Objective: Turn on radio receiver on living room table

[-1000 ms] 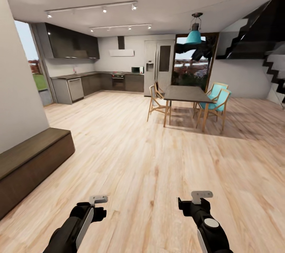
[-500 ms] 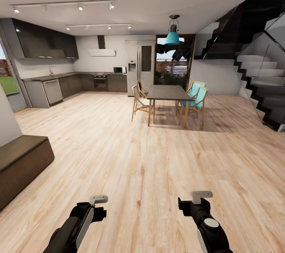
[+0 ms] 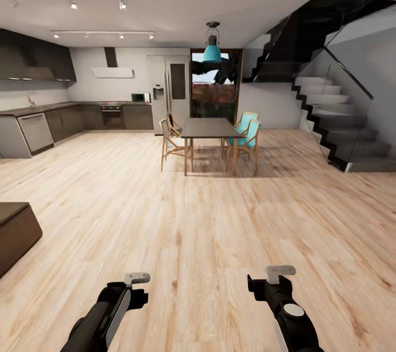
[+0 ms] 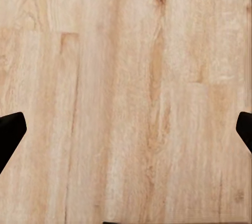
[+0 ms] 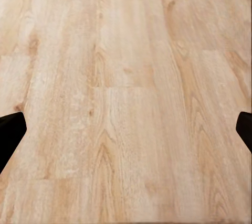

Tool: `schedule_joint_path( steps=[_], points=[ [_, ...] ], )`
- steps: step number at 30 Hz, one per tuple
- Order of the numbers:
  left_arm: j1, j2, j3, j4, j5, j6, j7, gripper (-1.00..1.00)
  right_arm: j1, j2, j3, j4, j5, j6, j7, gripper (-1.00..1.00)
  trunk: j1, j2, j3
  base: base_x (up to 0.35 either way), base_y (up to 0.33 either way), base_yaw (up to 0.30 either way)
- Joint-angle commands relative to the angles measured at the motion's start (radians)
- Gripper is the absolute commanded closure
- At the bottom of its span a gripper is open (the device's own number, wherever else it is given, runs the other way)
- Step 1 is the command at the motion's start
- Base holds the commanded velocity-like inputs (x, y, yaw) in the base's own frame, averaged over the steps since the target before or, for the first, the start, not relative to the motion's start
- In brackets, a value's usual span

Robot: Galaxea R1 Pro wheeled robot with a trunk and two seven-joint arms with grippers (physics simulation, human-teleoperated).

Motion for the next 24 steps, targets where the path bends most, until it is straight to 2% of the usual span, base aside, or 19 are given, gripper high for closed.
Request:
schedule_joint_path(
  steps=[1, 24],
  points=[
    [0.0, 0.0, 0.0, 0.002, 0.0, 0.0, 0.0, -1.0, 0.0, 0.0, 0.0, 0.0, 0.0, 0.0, 0.0, -1.0, 0.0, 0.0, 0.0, 0.0, 0.0, -0.286],
    [0.0, 0.0, -0.003, 0.004, 0.0, -0.001, 0.0, -1.0, 0.0, 0.0, 0.0, 0.0, 0.0, 0.0, 0.0, -1.0, 0.0, 0.0, 0.0, 0.0, 0.0, -0.284]
  ],
)
